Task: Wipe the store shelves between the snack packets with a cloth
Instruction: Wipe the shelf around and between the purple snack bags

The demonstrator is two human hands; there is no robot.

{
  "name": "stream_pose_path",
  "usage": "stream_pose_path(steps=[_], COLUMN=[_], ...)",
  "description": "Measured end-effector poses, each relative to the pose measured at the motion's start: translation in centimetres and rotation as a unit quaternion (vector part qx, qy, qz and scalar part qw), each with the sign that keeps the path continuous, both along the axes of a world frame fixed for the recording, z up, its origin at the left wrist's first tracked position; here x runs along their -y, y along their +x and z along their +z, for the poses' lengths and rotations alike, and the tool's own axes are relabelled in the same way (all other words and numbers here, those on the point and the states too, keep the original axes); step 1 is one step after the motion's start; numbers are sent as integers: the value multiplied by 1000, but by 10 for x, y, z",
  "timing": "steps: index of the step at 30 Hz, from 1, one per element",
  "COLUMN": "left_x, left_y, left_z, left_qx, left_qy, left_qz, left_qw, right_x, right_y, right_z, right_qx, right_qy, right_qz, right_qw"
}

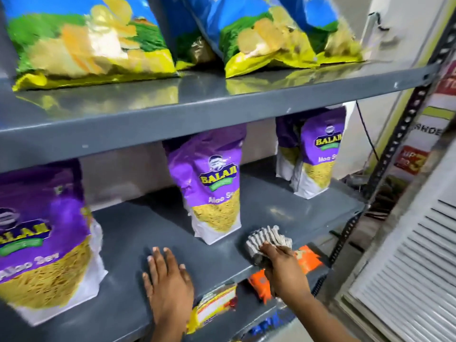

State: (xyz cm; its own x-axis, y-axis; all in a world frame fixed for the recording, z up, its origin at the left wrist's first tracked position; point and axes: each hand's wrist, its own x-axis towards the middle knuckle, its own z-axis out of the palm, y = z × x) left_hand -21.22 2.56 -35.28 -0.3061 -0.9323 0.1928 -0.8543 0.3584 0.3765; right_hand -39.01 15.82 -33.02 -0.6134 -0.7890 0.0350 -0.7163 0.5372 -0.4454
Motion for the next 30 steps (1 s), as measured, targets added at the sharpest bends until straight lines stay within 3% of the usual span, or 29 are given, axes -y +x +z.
stream_pose_path(steps=[2, 4, 6, 11, 16, 19, 22, 26, 28, 30], left_x=[7, 8, 8, 7, 6, 3, 3, 4, 5, 6], left_y=[-19, -35, -43, -46, -46, -43, -45, -45, -46, -47], left_z=[3, 0, -6, -1, 2, 2, 6, 5, 2, 2], left_qx=[-20, -18, 15, 30, 55, 63, 70, 84, 82, 76], left_qy=[37, 67, 105, 80, 77, 79, 83, 75, 71, 68], left_qz=[37, 71, 69, 119, 120, 120, 116, 118, 128, 132], left_qw=[998, 995, 992, 989, 988, 988, 987, 987, 986, 986], right_x=[5, 13, 9, -3, 20, 23, 18, 54, 91, 132], right_y=[0, 7, 8, -65, -77, -51, -53, -117, -141, -147], right_z=[5, -5, -19, -29, 3, -11, 14, 52, 67, 66], right_qx=[47, 36, -44, -140, -45, -101, -78, 6, -2, -12], right_qy=[-56, -93, -29, 45, -42, 25, 39, 121, 85, 16], right_qz=[-11, 49, 146, 142, 99, 196, 228, 109, 41, 60], right_qw=[997, 994, 988, 979, 993, 975, 970, 987, 996, 998])
